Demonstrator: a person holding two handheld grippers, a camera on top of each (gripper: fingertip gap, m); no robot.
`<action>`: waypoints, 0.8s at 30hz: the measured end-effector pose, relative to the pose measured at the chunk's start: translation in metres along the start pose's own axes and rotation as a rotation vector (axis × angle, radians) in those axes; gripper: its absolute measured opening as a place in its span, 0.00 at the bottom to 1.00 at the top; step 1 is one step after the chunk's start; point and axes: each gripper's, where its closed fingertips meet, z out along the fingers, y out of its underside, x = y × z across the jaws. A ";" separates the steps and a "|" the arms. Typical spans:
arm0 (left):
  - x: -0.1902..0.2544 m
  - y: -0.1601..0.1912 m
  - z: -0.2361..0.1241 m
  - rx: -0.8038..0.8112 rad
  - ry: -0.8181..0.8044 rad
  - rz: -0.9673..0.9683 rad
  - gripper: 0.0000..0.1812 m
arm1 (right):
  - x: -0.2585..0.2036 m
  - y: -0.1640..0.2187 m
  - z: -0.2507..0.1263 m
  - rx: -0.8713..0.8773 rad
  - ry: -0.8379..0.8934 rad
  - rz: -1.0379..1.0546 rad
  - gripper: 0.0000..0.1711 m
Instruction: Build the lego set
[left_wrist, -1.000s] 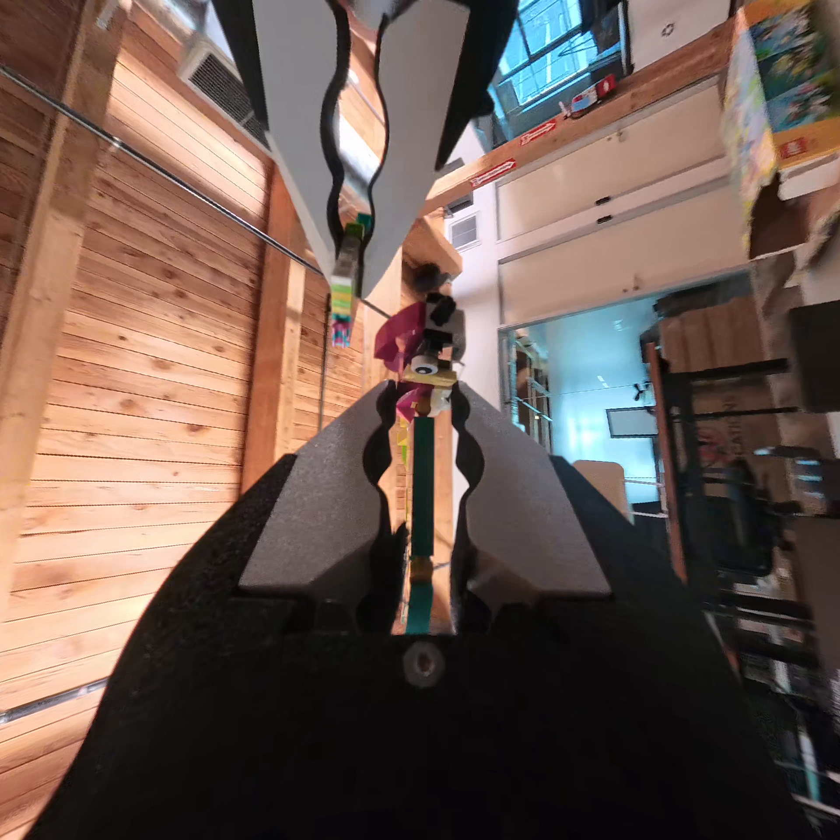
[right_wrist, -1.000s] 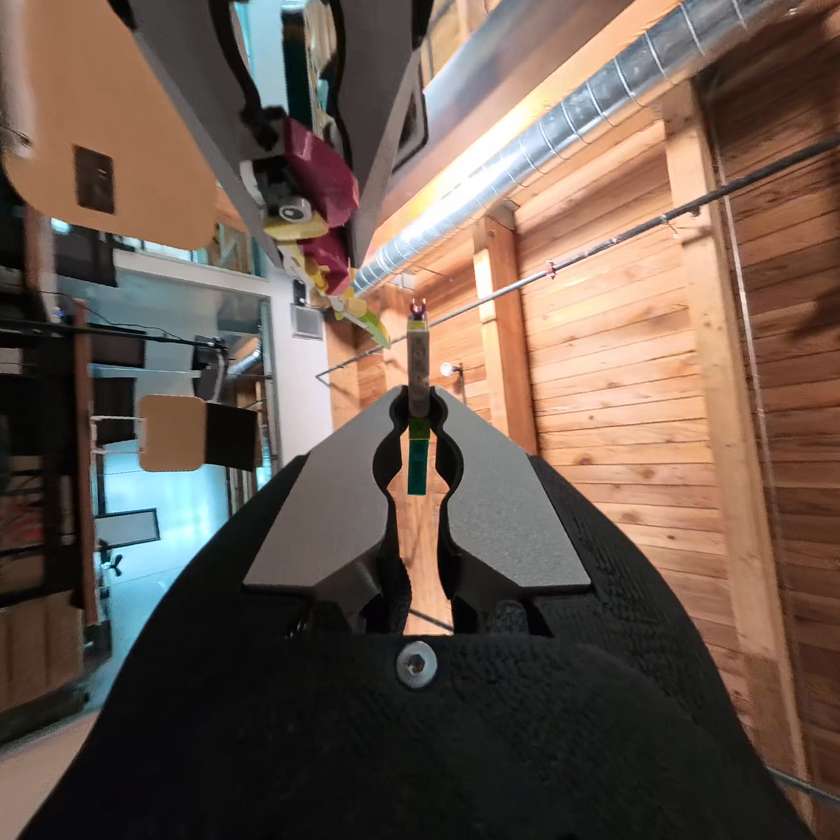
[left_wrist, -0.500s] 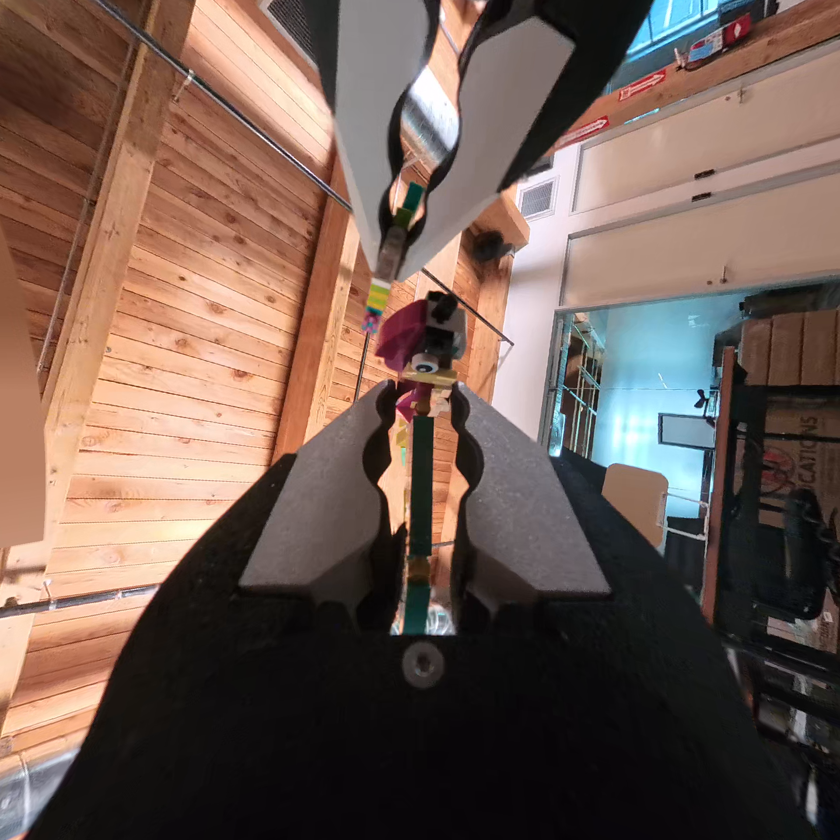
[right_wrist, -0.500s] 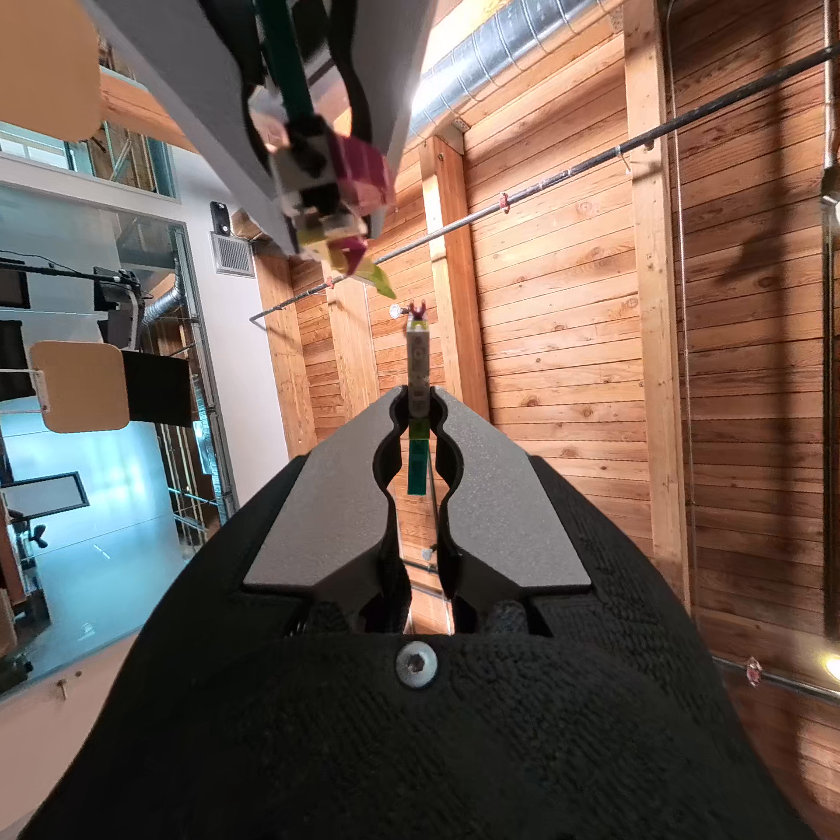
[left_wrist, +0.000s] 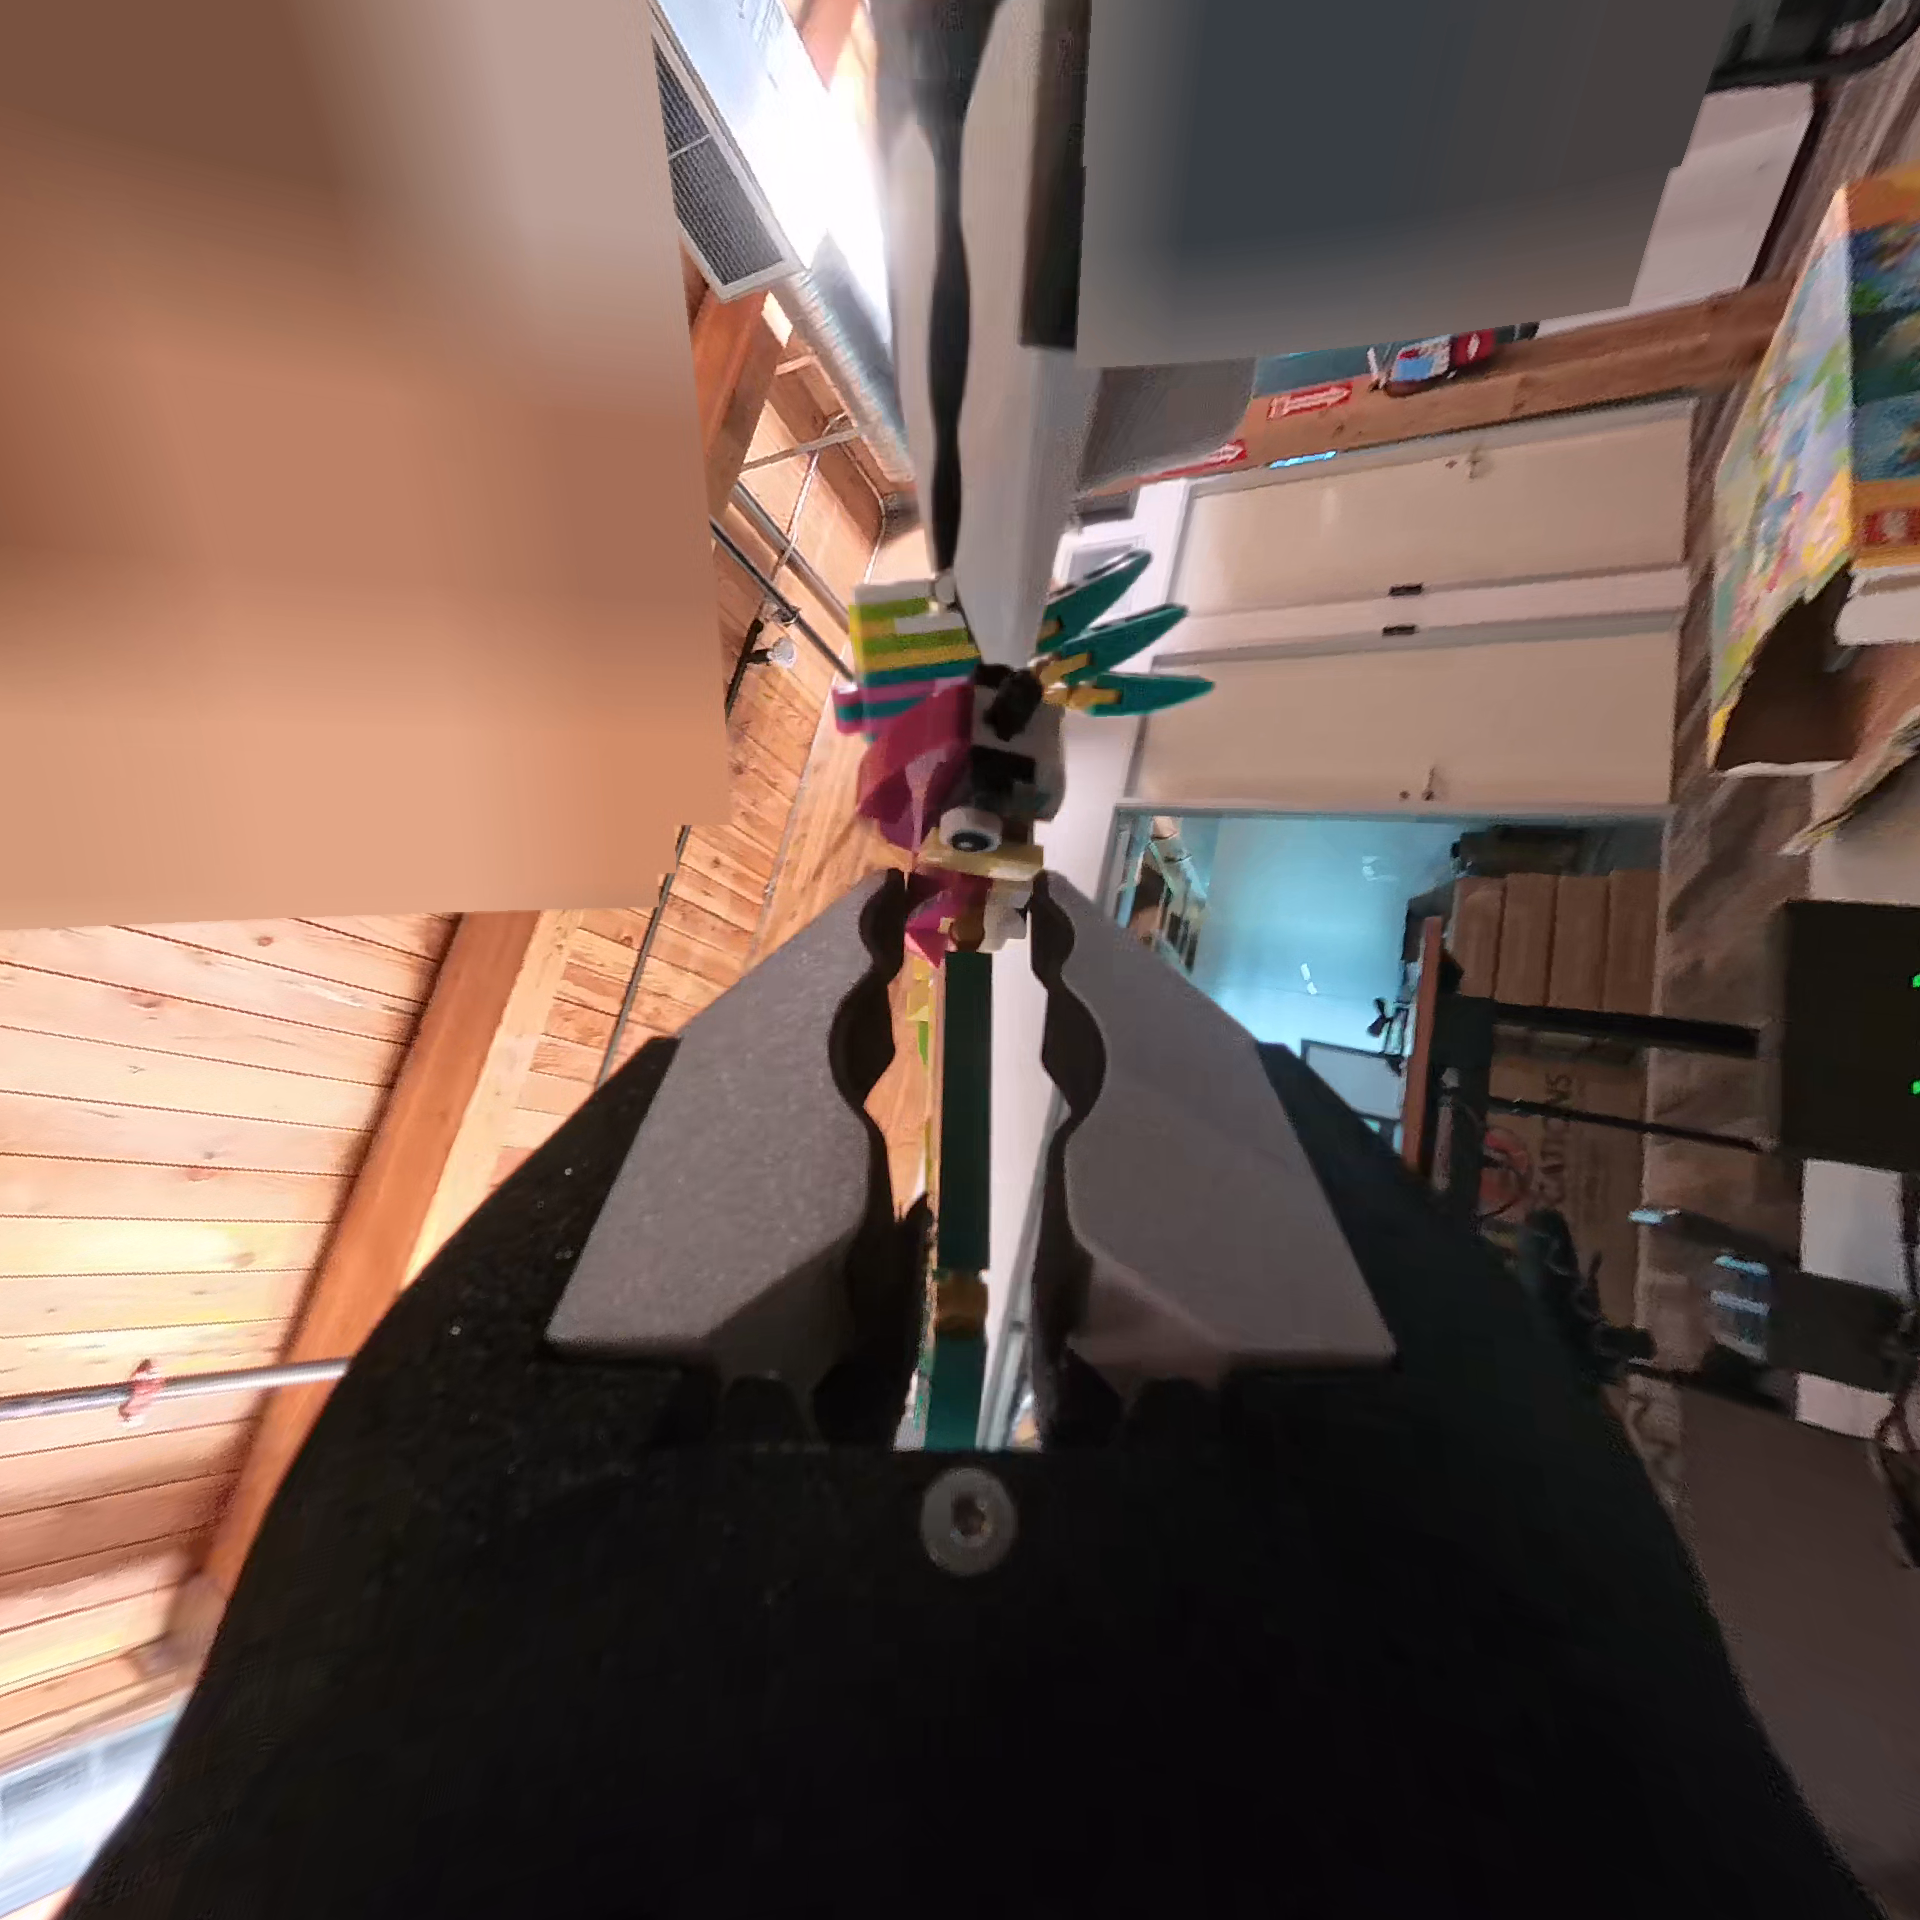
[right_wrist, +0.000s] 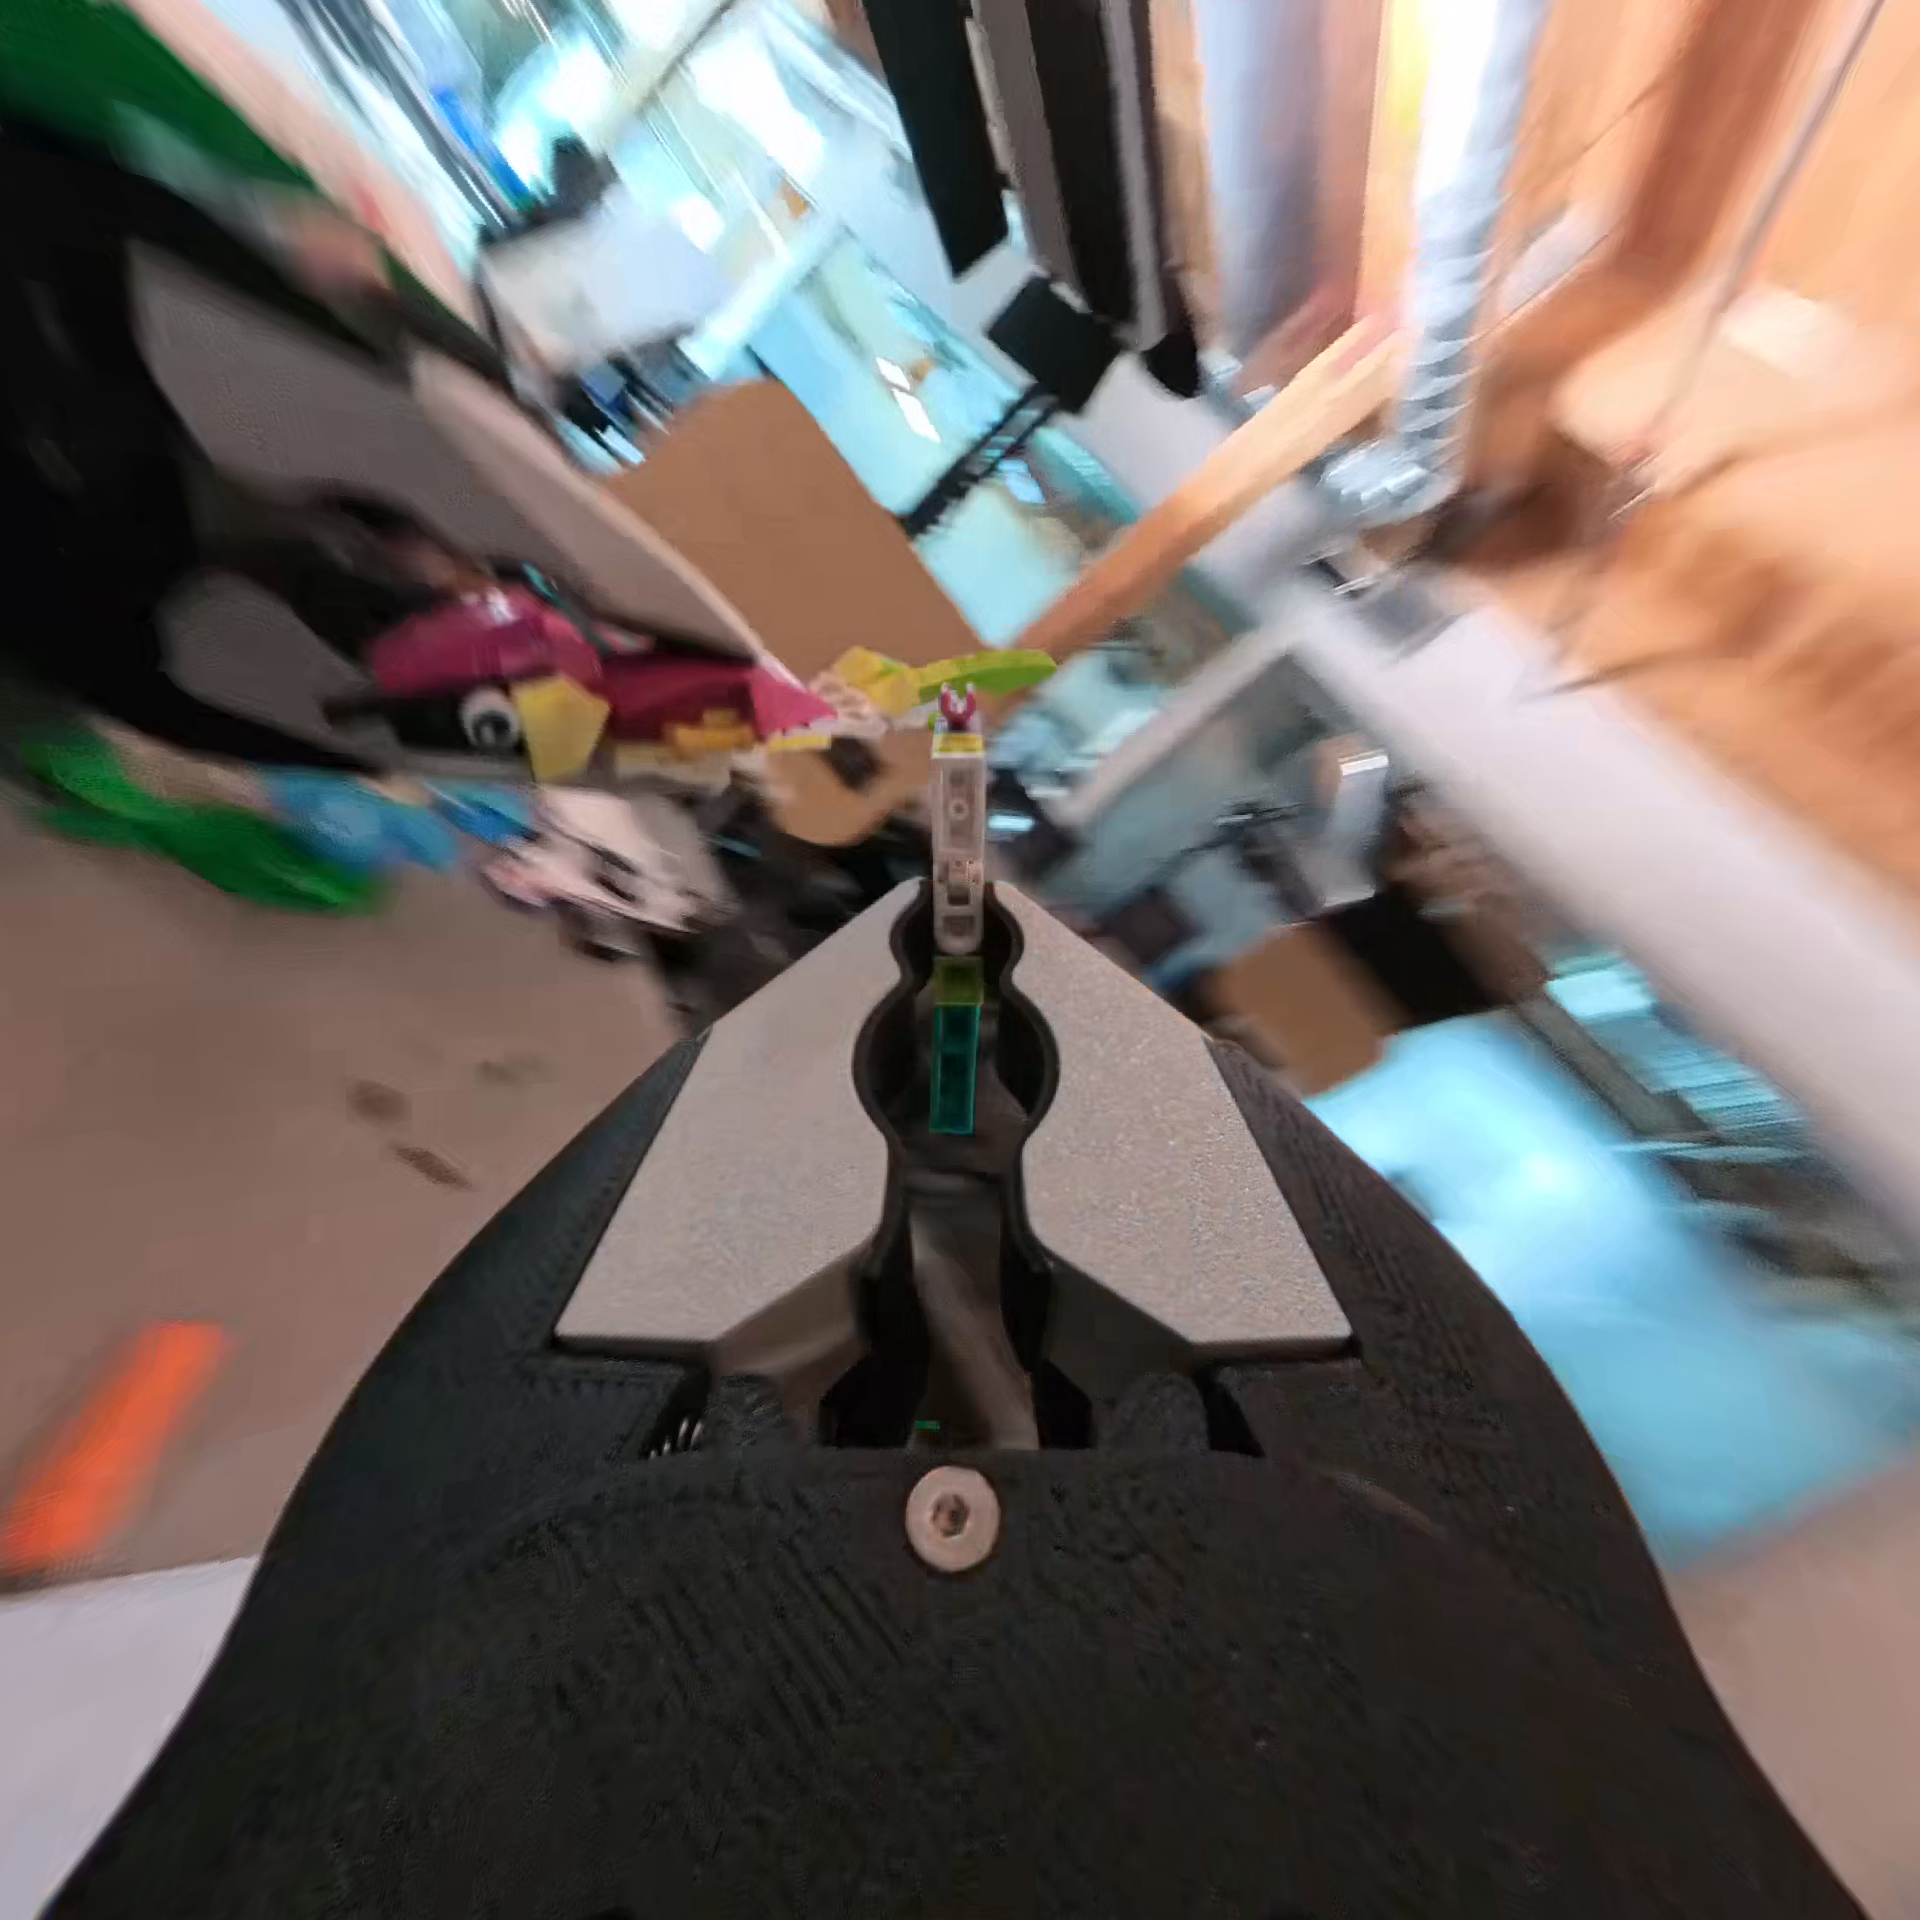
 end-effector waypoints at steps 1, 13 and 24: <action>0.000 0.000 0.000 0.009 0.008 -0.021 0.12 | -0.002 -0.001 -0.002 0.018 -0.100 0.173 0.04; 0.022 -0.011 0.005 0.057 0.056 -0.017 0.11 | -0.082 0.100 -0.061 -0.620 -1.089 1.162 0.04; 0.055 -0.050 0.012 0.153 0.104 0.091 0.11 | -0.184 0.200 -0.165 -1.371 -1.589 0.877 0.04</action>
